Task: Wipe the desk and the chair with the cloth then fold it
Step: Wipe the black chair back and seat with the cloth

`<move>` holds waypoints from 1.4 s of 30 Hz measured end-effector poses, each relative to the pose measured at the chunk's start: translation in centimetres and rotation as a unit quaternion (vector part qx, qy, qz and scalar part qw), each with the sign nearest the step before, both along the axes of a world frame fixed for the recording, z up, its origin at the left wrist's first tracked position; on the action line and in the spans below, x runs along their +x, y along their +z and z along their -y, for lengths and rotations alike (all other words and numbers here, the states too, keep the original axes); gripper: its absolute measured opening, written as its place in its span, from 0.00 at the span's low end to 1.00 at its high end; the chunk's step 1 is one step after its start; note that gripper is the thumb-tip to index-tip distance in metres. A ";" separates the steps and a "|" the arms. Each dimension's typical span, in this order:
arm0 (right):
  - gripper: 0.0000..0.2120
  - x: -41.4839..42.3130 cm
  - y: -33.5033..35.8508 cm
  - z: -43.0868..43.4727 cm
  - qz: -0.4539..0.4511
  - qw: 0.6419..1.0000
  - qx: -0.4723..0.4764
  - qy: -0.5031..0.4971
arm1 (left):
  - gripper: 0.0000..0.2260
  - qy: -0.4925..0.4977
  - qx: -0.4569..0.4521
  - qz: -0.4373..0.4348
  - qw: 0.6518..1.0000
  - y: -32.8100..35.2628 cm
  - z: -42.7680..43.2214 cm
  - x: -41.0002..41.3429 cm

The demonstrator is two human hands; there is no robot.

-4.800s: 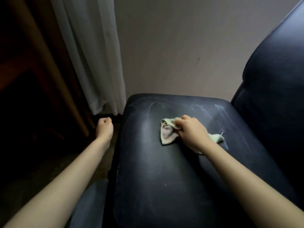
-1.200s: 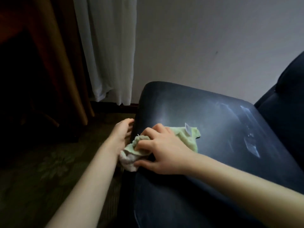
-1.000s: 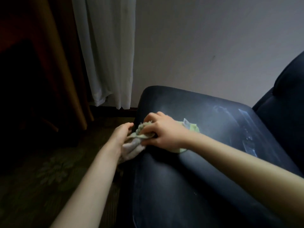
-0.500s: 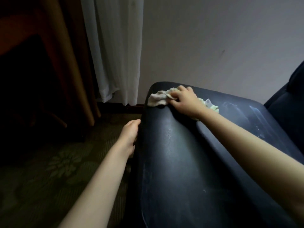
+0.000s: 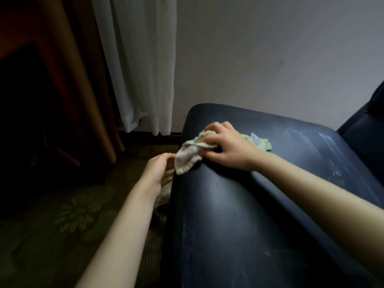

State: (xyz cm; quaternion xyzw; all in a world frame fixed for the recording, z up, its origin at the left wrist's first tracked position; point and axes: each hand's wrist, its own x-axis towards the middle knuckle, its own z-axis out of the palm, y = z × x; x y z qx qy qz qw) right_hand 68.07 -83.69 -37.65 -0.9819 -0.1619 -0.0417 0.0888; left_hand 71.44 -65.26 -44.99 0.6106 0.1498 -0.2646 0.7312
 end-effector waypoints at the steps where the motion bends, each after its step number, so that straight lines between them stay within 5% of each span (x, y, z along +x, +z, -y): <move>1: 0.15 1.7 -0.1 0.3 0.008 1.000 -0.004 -0.020 | 0.11 0.000 -0.004 -0.002 1.000 0.1 0.1 -0.1; 10: 0.19 12.2 -0.5 1.4 -0.016 0.971 -0.103 -0.217 | 0.15 -0.041 0.029 0.041 0.998 0.9 0.3 -1.0; 19: 0.19 0.3 0.6 -2.0 -0.074 0.991 -0.080 -0.079 | 0.12 -0.107 0.009 0.086 0.990 1.7 -1.2 -2.1; 28: 0.19 -8.9 2.6 -3.3 -0.166 0.970 -0.104 -0.144 | 0.16 -0.131 0.105 0.091 0.982 2.7 -1.7 -4.2; 35: 0.22 -7.3 1.4 -2.1 -0.131 0.979 -0.022 -0.154 | 0.17 -0.180 0.242 0.257 0.918 5.1 1.6 -3.4; 42: 0.23 -2.9 1.0 2.1 -0.107 0.978 0.035 -0.174 | 0.22 -0.190 0.404 0.286 0.848 5.8 5.0 -3.7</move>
